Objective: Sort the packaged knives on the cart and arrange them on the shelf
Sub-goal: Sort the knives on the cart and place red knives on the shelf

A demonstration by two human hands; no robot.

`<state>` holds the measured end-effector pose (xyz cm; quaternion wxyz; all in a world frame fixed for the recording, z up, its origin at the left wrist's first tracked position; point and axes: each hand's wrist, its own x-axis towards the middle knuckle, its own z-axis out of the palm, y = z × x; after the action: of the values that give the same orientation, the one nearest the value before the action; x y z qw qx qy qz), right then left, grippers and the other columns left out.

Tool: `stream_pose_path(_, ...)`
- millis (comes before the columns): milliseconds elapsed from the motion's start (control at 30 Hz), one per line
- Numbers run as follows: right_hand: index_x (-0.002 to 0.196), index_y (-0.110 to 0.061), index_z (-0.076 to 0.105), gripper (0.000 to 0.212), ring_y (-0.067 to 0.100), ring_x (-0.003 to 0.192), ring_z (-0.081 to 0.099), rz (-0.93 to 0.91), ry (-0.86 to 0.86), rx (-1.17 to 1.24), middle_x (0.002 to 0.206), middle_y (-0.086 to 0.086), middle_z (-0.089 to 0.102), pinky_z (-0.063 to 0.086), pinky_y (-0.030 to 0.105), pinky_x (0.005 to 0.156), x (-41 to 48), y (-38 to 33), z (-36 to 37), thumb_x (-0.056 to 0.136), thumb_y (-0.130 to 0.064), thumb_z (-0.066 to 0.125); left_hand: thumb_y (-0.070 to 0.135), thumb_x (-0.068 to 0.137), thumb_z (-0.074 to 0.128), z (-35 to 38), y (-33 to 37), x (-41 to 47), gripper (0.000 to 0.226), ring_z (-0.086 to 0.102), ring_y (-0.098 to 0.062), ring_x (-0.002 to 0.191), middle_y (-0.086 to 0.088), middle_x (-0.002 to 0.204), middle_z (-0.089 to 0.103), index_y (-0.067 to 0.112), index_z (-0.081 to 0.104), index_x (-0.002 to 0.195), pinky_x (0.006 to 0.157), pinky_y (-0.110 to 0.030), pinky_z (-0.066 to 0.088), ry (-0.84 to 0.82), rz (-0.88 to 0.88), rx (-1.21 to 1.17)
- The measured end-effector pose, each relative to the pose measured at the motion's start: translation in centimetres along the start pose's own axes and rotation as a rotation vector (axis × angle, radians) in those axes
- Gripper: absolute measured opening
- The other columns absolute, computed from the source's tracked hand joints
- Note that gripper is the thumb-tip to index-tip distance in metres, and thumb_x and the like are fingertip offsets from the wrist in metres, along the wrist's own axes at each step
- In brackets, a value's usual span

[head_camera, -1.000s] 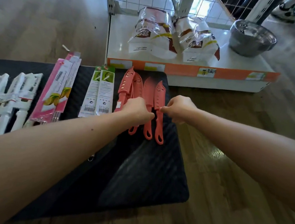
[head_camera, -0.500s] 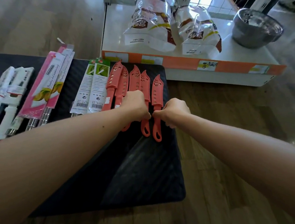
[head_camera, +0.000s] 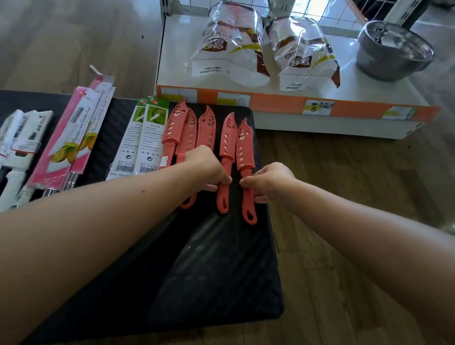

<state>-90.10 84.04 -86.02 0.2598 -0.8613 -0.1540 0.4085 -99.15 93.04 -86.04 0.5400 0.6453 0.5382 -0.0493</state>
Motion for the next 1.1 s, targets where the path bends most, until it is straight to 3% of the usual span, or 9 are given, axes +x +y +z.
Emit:
stream_pose_path(200,0.114,-0.005,0.061,0.03,0.022,0.096,0.068,-0.01,-0.051,0.156,0.104,0.01,0.067,0.057,0.033,0.081,-0.1,-0.6,-1.0,0.085,-0.012,0.067,0.0,0.078,0.07,-1.2,0.4,-0.7,0.032,0.063,-0.024,0.098,-0.013,0.107,0.062,0.001,0.06,0.109,0.056,-0.023,0.051,-0.064,-0.02,-0.195)
stream_pose_path(300,0.12,-0.005,0.058,0.036,0.022,0.095,0.068,-0.019,-0.051,0.198,0.107,0.012,0.068,0.058,0.036,0.083,-0.1,-1.3,-0.9,0.086,-0.011,0.065,-0.001,0.079,0.068,-2.1,0.8,-1.1,0.01,0.063,-0.019,0.084,-0.011,0.094,0.061,0.002,0.06,0.085,0.051,-0.021,0.05,-0.058,0.002,-0.283)
stream_pose_path(367,0.121,-0.005,0.057,0.037,0.022,0.095,0.068,-0.026,-0.056,0.223,0.107,0.012,0.068,0.058,0.035,0.081,-0.2,-1.9,-0.8,0.086,-0.012,0.065,-0.001,0.08,0.067,-2.9,0.8,-1.3,0.01,0.061,-0.015,0.072,-0.008,0.084,0.06,0.004,0.058,0.078,0.048,-0.019,0.05,-0.04,0.013,-0.323)
stream_pose_path(567,0.115,-0.003,0.059,0.027,0.017,0.08,0.068,-0.123,-0.095,0.291,0.096,0.009,0.068,0.057,0.027,0.066,-0.7,-5.8,-1.0,0.089,-0.012,0.062,-0.003,0.08,0.067,-6.6,0.6,-1.3,0.014,0.063,-0.014,0.066,-0.009,0.082,0.063,0.006,0.056,0.084,0.051,-0.021,0.055,-0.007,0.053,-0.399)
stream_pose_path(667,0.114,-0.003,0.059,0.027,0.019,0.08,0.07,-0.155,-0.121,0.303,0.097,0.011,0.07,0.059,0.031,0.07,-1.2,-8.7,-1.1,0.089,-0.012,0.062,-0.004,0.081,0.066,-8.8,2.3,-1.1,0.022,0.063,-0.015,0.064,-0.013,0.084,0.063,-0.002,0.059,0.102,0.046,-0.019,0.055,0.002,0.076,-0.442)
stream_pose_path(800,0.105,-0.002,0.063,0.019,0.023,0.089,0.071,-0.188,-0.147,0.261,0.102,0.014,0.071,0.058,0.037,0.081,-2.0,-13.0,-2.0,0.089,-0.012,0.062,-0.005,0.081,0.065,-11.8,5.8,-1.8,0.011,0.062,-0.015,0.056,-0.013,0.077,0.061,0.001,0.058,0.085,0.045,-0.018,0.054,0.019,0.11,-0.453)
stream_pose_path(900,0.113,-0.003,0.062,0.027,0.022,0.088,0.069,-0.176,-0.154,0.276,0.101,0.012,0.07,0.057,0.036,0.082,-3.8,-17.1,-3.8,0.088,-0.012,0.064,-0.005,0.08,0.066,-14.7,8.7,-3.5,0.017,0.06,-0.019,0.062,-0.015,0.079,0.06,-0.002,0.058,0.095,0.05,-0.021,0.055,0.064,0.12,-0.466)
stream_pose_path(1033,0.116,-0.003,0.059,0.03,0.025,0.091,0.068,-0.139,-0.166,0.294,0.109,0.016,0.067,0.056,0.035,0.081,-8.8,-23.8,-7.8,0.087,-0.01,0.064,-0.004,0.082,0.065,-19.7,14.0,-8.8,0.011,0.061,-0.019,0.057,-0.014,0.072,0.06,0.002,0.057,0.075,0.05,-0.021,0.055,0.064,0.093,-0.437)
stream_pose_path(1100,0.109,-0.004,0.06,0.024,0.027,0.093,0.067,-0.116,-0.165,0.32,0.111,0.018,0.066,0.056,0.04,0.085,-12.3,-27.5,-10.7,0.087,-0.009,0.065,-0.004,0.082,0.065,-23.0,17.6,-12.4,0.005,0.064,-0.019,0.055,-0.016,0.075,0.062,-0.004,0.06,0.083,0.051,-0.024,0.057,0.086,0.075,-0.443)
